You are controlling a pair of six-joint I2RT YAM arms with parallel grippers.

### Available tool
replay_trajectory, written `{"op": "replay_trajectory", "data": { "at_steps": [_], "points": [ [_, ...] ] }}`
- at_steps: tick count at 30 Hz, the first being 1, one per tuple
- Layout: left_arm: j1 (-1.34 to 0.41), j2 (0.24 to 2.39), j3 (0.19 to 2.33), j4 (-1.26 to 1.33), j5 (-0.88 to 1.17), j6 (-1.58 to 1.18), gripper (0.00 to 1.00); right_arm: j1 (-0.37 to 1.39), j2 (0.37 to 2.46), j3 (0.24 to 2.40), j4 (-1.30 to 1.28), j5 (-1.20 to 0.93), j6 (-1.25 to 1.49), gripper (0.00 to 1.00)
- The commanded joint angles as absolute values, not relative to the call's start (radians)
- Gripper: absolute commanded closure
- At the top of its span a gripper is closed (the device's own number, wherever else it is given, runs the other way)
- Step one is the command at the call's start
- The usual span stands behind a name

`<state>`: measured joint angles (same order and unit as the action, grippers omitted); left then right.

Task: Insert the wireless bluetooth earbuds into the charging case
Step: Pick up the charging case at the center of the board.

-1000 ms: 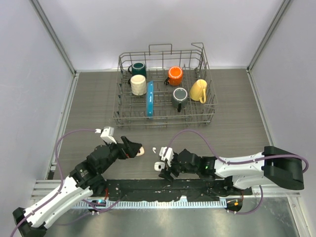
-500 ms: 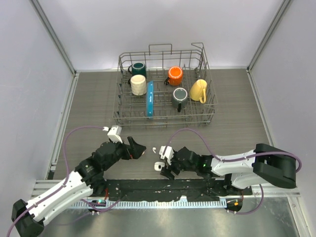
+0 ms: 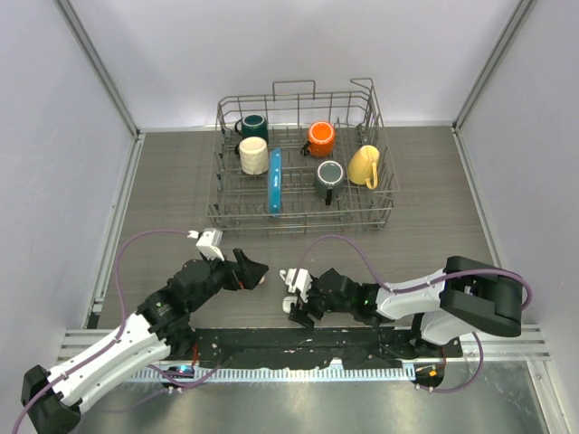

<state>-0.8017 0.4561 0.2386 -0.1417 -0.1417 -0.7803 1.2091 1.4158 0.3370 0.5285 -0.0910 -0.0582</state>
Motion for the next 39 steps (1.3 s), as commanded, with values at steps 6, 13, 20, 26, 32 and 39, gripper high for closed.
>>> {"op": "replay_trajectory", "data": {
  "at_steps": [6, 13, 20, 26, 32, 39],
  "points": [
    [-0.798, 0.443, 0.262, -0.09, -0.164, -0.764, 0.0, 1.209, 1.413, 0.35, 0.491, -0.132, -0.046, 0.35],
    [-0.798, 0.443, 0.262, -0.086, -0.172, -0.793, 0.0, 1.209, 1.41, 0.36, 0.474, -0.126, -0.019, 0.61],
    [-0.798, 0.445, 0.245, -0.064, -0.143, -0.819, 0.0, 1.209, 1.396, 0.368, 0.491, -0.106, -0.002, 0.74],
    [-0.798, 0.453, 0.245, -0.041, -0.143, -0.827, 0.0, 1.209, 1.316, 0.371, 0.506, -0.005, 0.028, 0.94],
    [-0.798, 0.456, 0.227, 0.063, -0.124, -0.874, 0.0, 1.213, 1.209, 0.396, 0.463, 0.086, 0.021, 0.99],
    [-0.796, 0.489, 0.225, 0.184, -0.031, -0.874, 0.0, 1.224, 1.102, 0.414, 0.43, 0.14, 0.006, 0.99]
  ]
}}
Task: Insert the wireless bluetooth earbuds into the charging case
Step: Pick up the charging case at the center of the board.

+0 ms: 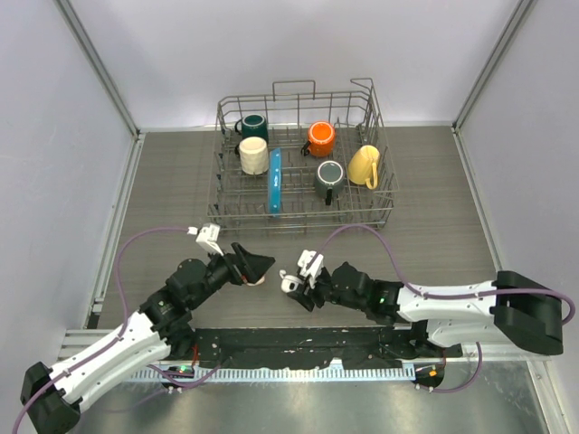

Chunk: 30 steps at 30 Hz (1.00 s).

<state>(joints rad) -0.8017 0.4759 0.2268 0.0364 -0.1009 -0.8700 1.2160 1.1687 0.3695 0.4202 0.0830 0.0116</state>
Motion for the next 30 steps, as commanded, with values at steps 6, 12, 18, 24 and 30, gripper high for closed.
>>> {"op": "replay_trajectory", "data": {
  "at_steps": [6, 12, 18, 24, 30],
  "points": [
    [-0.798, 0.551, 0.227, 0.285, 0.103, -0.868, 0.05, 1.226, 1.028, 0.417, 0.423, 0.146, 0.009, 0.99],
    [-0.798, 0.687, 0.285, 0.287, 0.242, -0.865, 0.12, 1.229, 0.993, 0.419, 0.414, 0.15, 0.009, 0.99],
    [-0.798, 0.875, 0.376, 0.301, 0.385, -0.868, 0.15, 1.235, 0.977, 0.42, 0.41, 0.172, 0.006, 0.99],
    [-0.798, 0.991, 0.394, 0.443, 0.462, -0.922, 0.23, 1.239, 0.97, 0.414, 0.41, 0.189, 0.006, 0.99],
    [-0.798, 1.04, 0.414, 0.448, 0.532, -0.916, 0.31, 1.243, 0.957, 0.396, 0.422, 0.21, 0.005, 0.99]
  ]
}}
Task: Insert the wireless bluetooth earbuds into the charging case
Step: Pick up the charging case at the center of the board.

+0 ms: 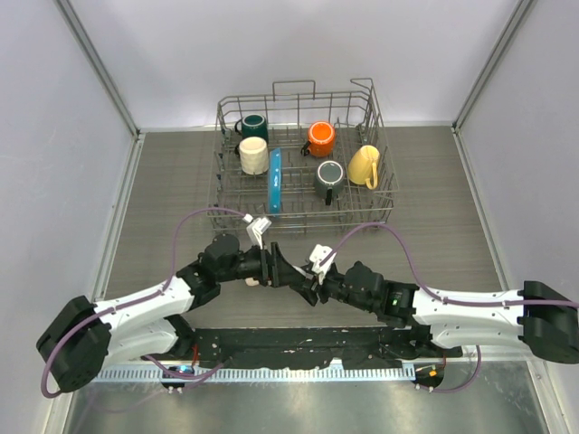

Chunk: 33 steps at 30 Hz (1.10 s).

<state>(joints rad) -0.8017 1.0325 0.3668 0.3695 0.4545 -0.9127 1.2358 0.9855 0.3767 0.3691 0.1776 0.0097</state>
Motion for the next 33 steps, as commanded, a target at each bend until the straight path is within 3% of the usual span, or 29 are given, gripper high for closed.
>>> {"op": "replay_trajectory", "data": {
  "at_steps": [1, 3, 6, 10, 13, 17, 19, 22, 33],
  "points": [
    [-0.796, 1.042, 0.413, 0.448, 0.535, -0.916, 0.34, 1.243, 0.957, 0.396, 0.422, 0.212, 0.006, 0.99],
    [-0.798, 1.043, 0.411, 0.446, 0.535, -0.913, 0.37, 1.244, 0.957, 0.396, 0.423, 0.213, 0.006, 0.99],
    [-0.796, 1.046, 0.414, 0.448, 0.546, -0.908, 0.5, 1.246, 0.962, 0.397, 0.426, 0.212, 0.005, 0.99],
    [-0.798, 1.054, 0.416, 0.451, 0.56, -0.908, 0.82, 1.246, 0.968, 0.397, 0.436, 0.215, 0.006, 0.98],
    [-0.796, 1.065, 0.422, 0.454, 0.575, -0.902, 0.99, 1.247, 0.971, 0.399, 0.44, 0.219, 0.006, 0.94],
    [-0.796, 1.063, 0.423, 0.449, 0.574, -0.89, 1.0, 1.247, 0.968, 0.402, 0.445, 0.247, 0.029, 0.81],
    [-0.798, 1.046, 0.422, 0.436, 0.549, -0.884, 1.0, 1.247, 0.962, 0.405, 0.445, 0.27, 0.06, 0.65],
    [-0.798, 0.988, 0.408, 0.428, 0.482, -0.861, 1.0, 1.247, 0.95, 0.416, 0.431, 0.326, 0.138, 0.49],
    [-0.798, 0.493, 0.264, 0.275, 0.118, -0.632, 1.0, 1.244, 0.848, 0.515, 0.247, 0.305, 0.356, 0.29]
  ]
}}
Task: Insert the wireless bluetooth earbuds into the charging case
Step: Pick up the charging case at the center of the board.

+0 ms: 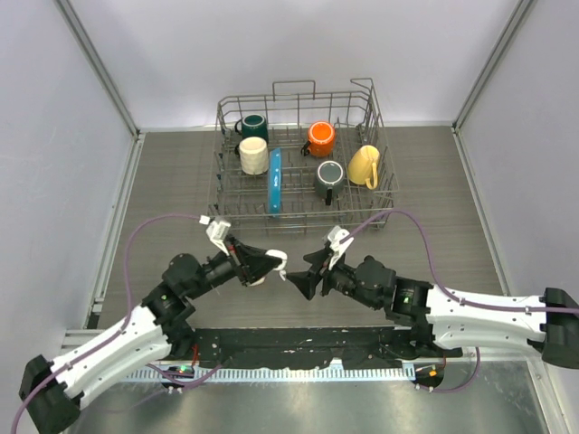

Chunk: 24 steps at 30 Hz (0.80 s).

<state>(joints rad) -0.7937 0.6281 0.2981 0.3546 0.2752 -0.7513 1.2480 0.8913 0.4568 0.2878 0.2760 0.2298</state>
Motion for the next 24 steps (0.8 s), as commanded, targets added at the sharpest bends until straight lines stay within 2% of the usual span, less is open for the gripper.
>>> {"op": "replay_trajectory", "data": {
  "at_steps": [1, 6, 8, 9, 11, 15, 18, 20, 22, 24],
  "points": [
    [-0.798, 0.462, 0.259, 0.258, 0.101, -0.599, 1.0, 1.244, 0.842, 0.534, 0.226, 0.314, 0.377, 0.28],
    [-0.798, 0.29, 0.219, 0.207, 0.043, -0.52, 1.0, 1.209, 0.848, 0.632, 0.124, 0.362, 0.62, 0.27],
    [-0.798, 0.267, 0.216, 0.195, 0.04, -0.488, 1.0, 1.148, 0.874, 0.736, -0.027, 0.373, 0.774, 0.33],
    [-0.798, 0.253, 0.215, 0.199, 0.054, -0.476, 1.0, 1.108, 0.885, 0.768, -0.082, 0.344, 0.846, 0.34],
    [-0.796, 0.253, 0.215, 0.204, 0.057, -0.46, 1.0, 0.984, 0.903, 0.822, -0.107, 0.091, 0.997, 0.35],
    [-0.798, 0.281, 0.225, 0.259, 0.075, -0.422, 1.0, 0.878, 0.925, 0.802, -0.005, -0.173, 1.228, 0.32],
    [-0.798, 0.314, 0.25, 0.29, 0.084, -0.379, 1.0, 0.819, 0.979, 0.717, 0.216, -0.363, 1.443, 0.26],
    [-0.798, 0.345, 0.273, 0.307, 0.095, -0.364, 1.0, 0.816, 1.021, 0.637, 0.469, -0.451, 1.599, 0.21],
    [-0.798, 0.367, 0.29, 0.322, 0.103, -0.351, 1.0, 0.819, 1.084, 0.605, 0.601, -0.474, 1.65, 0.18],
    [-0.798, 0.399, 0.293, 0.359, 0.12, -0.351, 1.0, 0.821, 1.089, 0.61, 0.575, -0.456, 1.631, 0.18]
  ]
}}
